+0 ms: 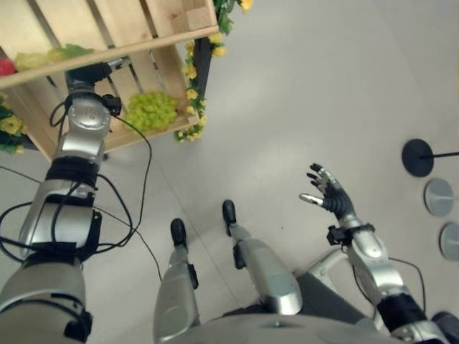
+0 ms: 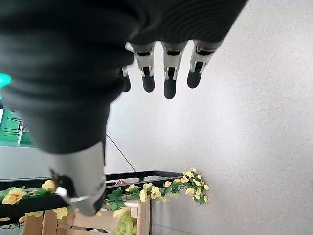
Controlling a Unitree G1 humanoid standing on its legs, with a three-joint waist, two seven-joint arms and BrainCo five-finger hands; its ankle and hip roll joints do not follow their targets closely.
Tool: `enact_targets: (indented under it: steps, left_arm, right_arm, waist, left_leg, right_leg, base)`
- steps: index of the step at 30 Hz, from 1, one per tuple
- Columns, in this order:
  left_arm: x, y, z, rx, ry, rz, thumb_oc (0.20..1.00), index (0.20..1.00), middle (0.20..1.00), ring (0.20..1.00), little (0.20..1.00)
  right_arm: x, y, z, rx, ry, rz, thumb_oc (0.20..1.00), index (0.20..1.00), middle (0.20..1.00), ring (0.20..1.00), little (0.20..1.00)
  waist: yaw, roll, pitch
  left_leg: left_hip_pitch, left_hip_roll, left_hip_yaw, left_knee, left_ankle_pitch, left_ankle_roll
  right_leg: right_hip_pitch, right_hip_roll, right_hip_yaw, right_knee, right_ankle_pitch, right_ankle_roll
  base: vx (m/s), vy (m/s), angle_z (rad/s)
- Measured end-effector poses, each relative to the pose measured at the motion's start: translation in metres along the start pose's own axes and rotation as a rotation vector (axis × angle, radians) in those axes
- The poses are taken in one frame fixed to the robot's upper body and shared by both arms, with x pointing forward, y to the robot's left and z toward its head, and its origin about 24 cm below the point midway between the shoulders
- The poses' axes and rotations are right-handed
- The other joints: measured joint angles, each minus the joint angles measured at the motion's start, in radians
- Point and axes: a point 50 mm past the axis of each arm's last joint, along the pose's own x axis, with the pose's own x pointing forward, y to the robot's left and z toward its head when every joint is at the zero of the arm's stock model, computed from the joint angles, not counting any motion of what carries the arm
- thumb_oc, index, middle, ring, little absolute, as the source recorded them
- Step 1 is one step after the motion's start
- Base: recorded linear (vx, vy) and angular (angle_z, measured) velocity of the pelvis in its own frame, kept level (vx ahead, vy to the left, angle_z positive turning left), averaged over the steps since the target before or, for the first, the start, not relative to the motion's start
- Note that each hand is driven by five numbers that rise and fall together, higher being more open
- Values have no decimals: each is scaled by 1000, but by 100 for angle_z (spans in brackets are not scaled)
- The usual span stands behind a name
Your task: Pick up the fruits from the basket on one side to the basket on the other side
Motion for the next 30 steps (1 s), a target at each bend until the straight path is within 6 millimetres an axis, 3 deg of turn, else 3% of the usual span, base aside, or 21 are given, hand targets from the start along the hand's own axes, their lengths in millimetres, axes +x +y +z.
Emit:
enact_targets:
  steps: [4,5,6,8,12,14,16,18,20,22,30]
  left_arm:
    - [-19,-16,-8,-99,16,-30,1000,1000,1000,1000,1000]
    - [-33,-11,-15,-170,19,-20,1000,1000,1000,1000,1000]
    - [-69,-17,-26,-296,7,-13,1000,1000,1000,1000,1000]
    - [-115,-32,-48,-351,71,-82,1000,1000,1000,1000,1000]
    - [-135,-30,-55,-420,97,-104,1000,1000,1000,1000,1000]
    - [-156,-23,-65,-502,149,-94,1000,1000,1000,1000,1000]
    - [-196,-23,-80,-520,239,-155,1000,1000,1000,1000,1000]
    - [-208,-23,-87,-522,275,-182,1000,1000,1000,1000,1000]
    - [-214,-23,-90,-528,293,-211,1000,1000,1000,1000,1000]
    - [-221,-31,-91,-542,312,-267,1000,1000,1000,1000,1000]
    - [-242,-45,-93,-533,355,-420,1000,1000,1000,1000,1000]
  right_arm:
    - [2,1,1,7,-7,-1,1000,1000,1000,1000,1000]
    - [4,2,3,20,-18,-9,1000,1000,1000,1000,1000]
    - [3,-1,3,36,-25,-44,1000,1000,1000,1000,1000]
    - [1,-8,1,37,-16,-82,1000,1000,1000,1000,1000]
    - [1,-18,3,41,-30,-134,1000,1000,1000,1000,1000]
    - [-1,-22,0,55,-20,-163,1000,1000,1000,1000,1000]
    - [-9,-30,-6,55,3,-207,1000,1000,1000,1000,1000]
    - [-17,-34,-11,45,31,-225,1000,1000,1000,1000,1000]
    - [-12,-36,-9,41,24,-226,1000,1000,1000,1000,1000]
    - [-12,-36,-13,43,42,-231,1000,1000,1000,1000,1000]
    - [-22,-36,-24,47,90,-251,1000,1000,1000,1000,1000]
  waist:
    - [9,3,1]
    - [11,2,1]
    - [23,5,4]
    - [56,9,3]
    - [92,27,-18]
    - [118,60,-51]
    - [128,103,-136]
    - [134,121,-188]
    - [140,132,-212]
    - [140,123,-255]
    - [135,97,-325]
  left_leg:
    - [18,1,-1,0,0,0]
    - [32,1,2,-3,-2,-1]
    - [67,0,3,-8,-3,-1]
    - [110,1,-4,-11,-8,-8]
    - [113,-2,-14,-19,-14,-1]
    - [137,-8,-30,-29,-14,-1]
    - [181,-11,-32,-56,-11,4]
    - [183,-12,-32,-59,-11,4]
    - [207,-13,-38,-62,-8,9]
    - [209,-14,-41,-63,-7,9]
    - [242,-12,-42,-63,-8,9]
  right_leg:
    - [21,0,-1,0,-1,1]
    - [27,1,4,0,0,0]
    - [52,0,5,-3,-1,0]
    - [98,0,3,-16,-2,0]
    - [115,-1,-3,-21,-15,-3]
    - [150,-10,-21,-35,-15,-3]
    - [195,-14,-24,-61,-19,3]
    - [200,-15,-28,-60,-26,10]
    - [228,-17,-46,-61,-30,12]
    - [235,-19,-49,-61,-34,13]
    - [267,-18,-50,-61,-39,17]
  base:
    - [73,1,0]
    - [60,6,-26]
    - [83,2,-32]
    - [90,6,-9]
    - [85,10,25]
    - [118,19,20]
    - [61,7,12]
    - [70,7,14]
    - [38,6,19]
    - [40,1,10]
    - [20,0,0]
